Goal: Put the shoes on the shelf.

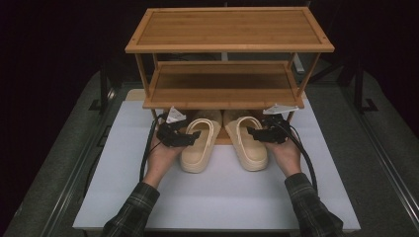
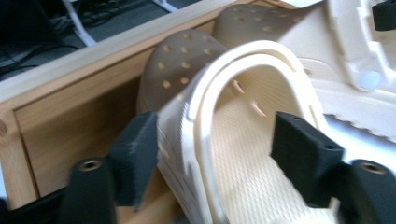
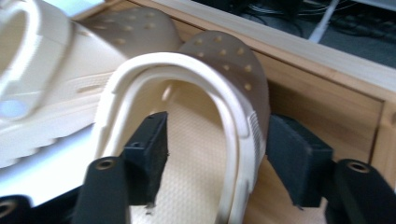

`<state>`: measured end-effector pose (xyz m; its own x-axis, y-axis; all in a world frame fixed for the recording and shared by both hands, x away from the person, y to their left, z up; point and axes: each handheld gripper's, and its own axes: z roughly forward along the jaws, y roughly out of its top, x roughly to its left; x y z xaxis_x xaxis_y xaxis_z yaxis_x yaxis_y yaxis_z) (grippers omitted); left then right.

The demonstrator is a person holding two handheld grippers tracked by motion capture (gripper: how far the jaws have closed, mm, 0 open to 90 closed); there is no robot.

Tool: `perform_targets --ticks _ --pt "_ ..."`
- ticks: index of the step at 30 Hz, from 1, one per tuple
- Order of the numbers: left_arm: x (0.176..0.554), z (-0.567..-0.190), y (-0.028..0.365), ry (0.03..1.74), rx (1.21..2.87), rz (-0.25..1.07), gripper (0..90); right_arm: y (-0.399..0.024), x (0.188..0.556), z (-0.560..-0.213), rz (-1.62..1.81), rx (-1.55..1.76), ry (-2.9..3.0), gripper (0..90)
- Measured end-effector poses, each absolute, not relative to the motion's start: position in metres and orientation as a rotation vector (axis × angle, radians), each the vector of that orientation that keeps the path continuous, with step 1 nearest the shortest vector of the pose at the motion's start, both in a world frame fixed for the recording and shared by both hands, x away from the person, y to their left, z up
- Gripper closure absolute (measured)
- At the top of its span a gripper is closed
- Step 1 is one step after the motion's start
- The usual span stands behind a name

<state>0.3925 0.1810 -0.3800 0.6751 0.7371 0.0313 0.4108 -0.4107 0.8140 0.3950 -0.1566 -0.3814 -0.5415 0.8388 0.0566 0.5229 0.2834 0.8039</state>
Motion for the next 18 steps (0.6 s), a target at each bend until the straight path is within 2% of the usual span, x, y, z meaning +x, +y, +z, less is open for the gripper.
perform_targets --ticks 1,2,4,5,9,11,12,18 --pt "0.390 -0.380 0.183 0.879 2.054 0.482 27.2 -0.157 0.395 -0.381 1.145 1.228 2.181 32.9" --pt "0.386 -0.380 0.185 0.869 2.058 0.466 22.9 -0.162 0.388 -0.381 1.185 1.228 2.173 26.2" --pt "0.380 -0.380 0.189 0.870 2.063 0.455 20.0 -0.163 0.385 -0.381 1.192 1.233 2.176 23.8" --pt "0.376 -0.381 0.192 0.870 2.069 0.447 15.4 -0.167 0.379 -0.381 1.200 1.231 2.198 16.0" --pt "0.361 -0.382 0.200 0.846 2.045 0.420 11.8 -0.173 0.368 -0.384 1.230 1.220 2.233 10.2" --pt "0.353 -0.384 0.204 0.840 2.058 0.415 5.8 -0.176 0.360 -0.389 1.229 1.204 2.267 6.4" --pt "0.348 -0.386 0.205 0.833 2.058 0.413 1.4 -0.179 0.353 -0.392 1.206 1.189 2.298 1.1" --pt "0.322 -0.401 0.215 0.782 2.081 0.386 1.3 -0.190 0.333 -0.400 1.229 1.147 2.334 0.0"
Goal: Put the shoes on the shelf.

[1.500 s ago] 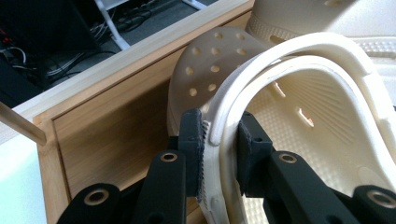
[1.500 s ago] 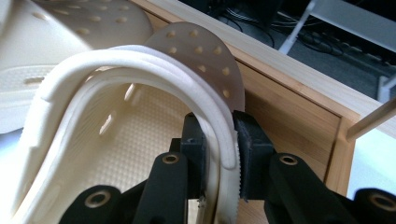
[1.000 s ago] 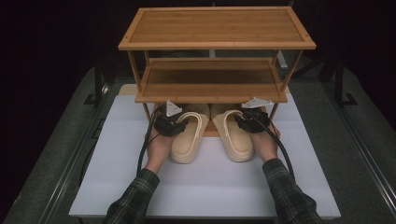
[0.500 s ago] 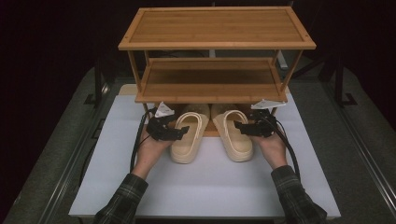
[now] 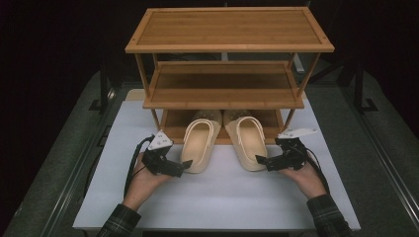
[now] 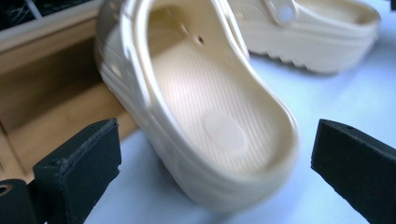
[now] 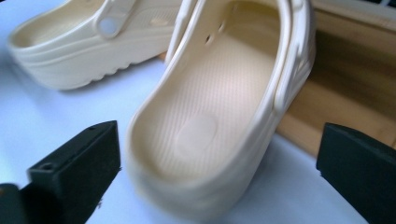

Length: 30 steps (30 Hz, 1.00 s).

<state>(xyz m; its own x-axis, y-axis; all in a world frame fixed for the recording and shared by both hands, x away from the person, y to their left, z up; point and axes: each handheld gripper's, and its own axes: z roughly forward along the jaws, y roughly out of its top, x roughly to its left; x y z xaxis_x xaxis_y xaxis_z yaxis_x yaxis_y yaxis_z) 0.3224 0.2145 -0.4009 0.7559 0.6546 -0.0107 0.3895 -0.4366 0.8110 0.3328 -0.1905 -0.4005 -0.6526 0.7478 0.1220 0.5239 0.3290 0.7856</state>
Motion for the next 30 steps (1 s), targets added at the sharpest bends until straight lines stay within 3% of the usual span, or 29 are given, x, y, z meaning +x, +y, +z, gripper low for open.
perform_targets --ticks 14,30 --pt "0.324 -0.441 0.198 0.763 2.205 0.318 0.0 -0.180 0.327 -0.435 1.170 1.126 2.456 0.0" --pt "0.337 -0.440 0.187 0.809 2.122 0.320 0.0 -0.168 0.337 -0.440 1.187 1.136 2.428 0.0"
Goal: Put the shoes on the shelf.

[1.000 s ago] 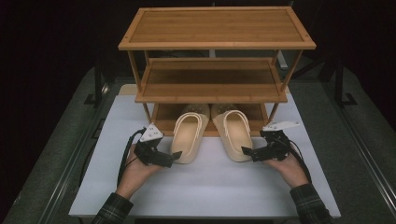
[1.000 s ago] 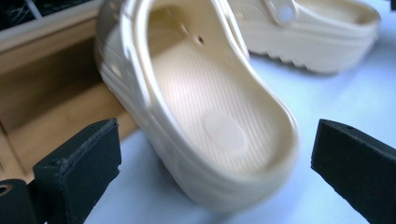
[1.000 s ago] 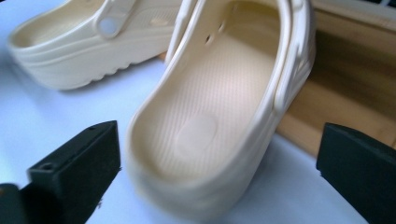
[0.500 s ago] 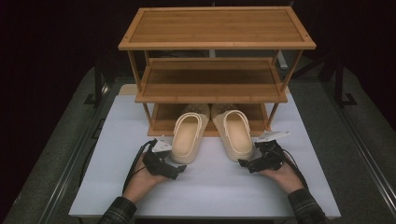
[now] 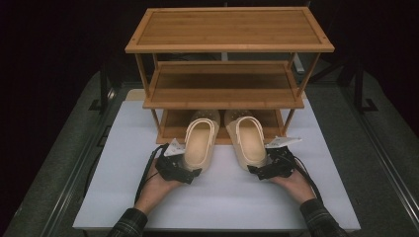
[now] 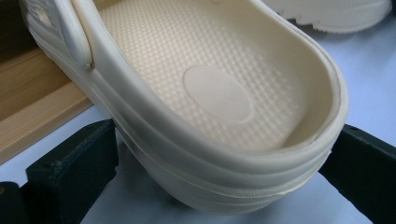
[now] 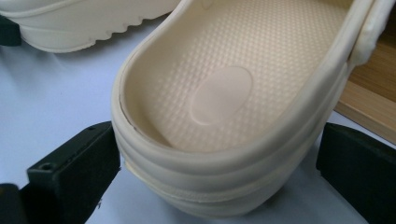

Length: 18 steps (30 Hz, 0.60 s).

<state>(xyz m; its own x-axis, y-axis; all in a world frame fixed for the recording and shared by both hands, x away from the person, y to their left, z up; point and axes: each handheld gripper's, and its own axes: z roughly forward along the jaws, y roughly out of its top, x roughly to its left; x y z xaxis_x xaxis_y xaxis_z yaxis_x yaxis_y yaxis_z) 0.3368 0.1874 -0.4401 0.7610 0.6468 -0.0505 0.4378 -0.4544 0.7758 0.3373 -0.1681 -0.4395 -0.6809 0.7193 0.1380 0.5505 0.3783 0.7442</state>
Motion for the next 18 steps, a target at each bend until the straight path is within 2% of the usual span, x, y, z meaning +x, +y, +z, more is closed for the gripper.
perform_targets --ticks 18 --pt "0.348 -0.441 0.151 0.756 2.134 0.307 0.0 -0.134 0.342 -0.439 1.159 1.123 2.388 0.0"
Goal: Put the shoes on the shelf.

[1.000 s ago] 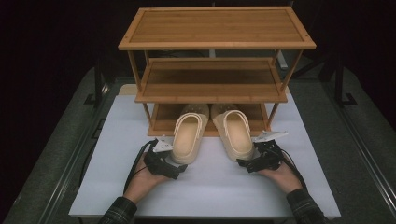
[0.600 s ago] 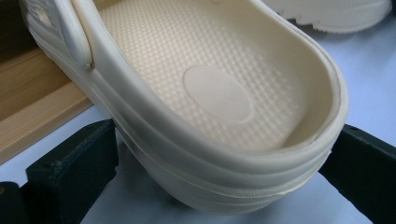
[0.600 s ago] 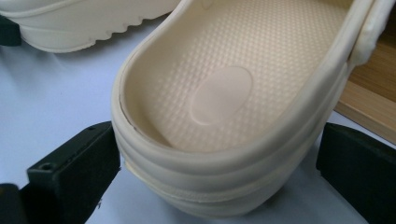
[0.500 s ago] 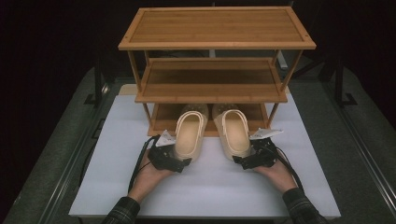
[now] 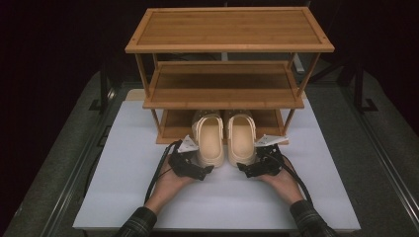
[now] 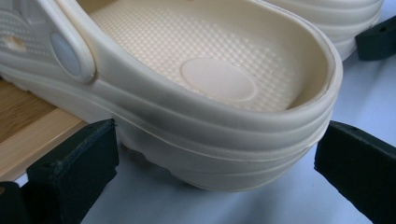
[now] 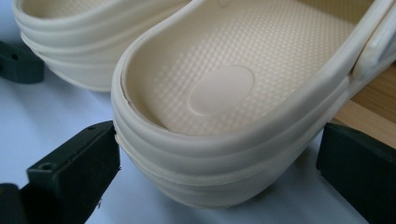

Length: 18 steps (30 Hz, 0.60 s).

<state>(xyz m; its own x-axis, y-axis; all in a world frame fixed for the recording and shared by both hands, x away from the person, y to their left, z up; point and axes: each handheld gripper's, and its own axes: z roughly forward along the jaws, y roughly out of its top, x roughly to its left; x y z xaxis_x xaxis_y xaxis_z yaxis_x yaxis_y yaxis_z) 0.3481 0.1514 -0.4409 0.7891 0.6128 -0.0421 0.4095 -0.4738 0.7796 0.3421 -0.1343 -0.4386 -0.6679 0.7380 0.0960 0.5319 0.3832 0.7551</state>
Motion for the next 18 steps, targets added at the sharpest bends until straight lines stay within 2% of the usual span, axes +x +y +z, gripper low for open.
perform_targets --ticks 18 --pt "0.359 -0.433 0.143 0.772 2.155 0.363 1.8 -0.114 0.351 -0.435 1.139 1.213 2.306 0.0"
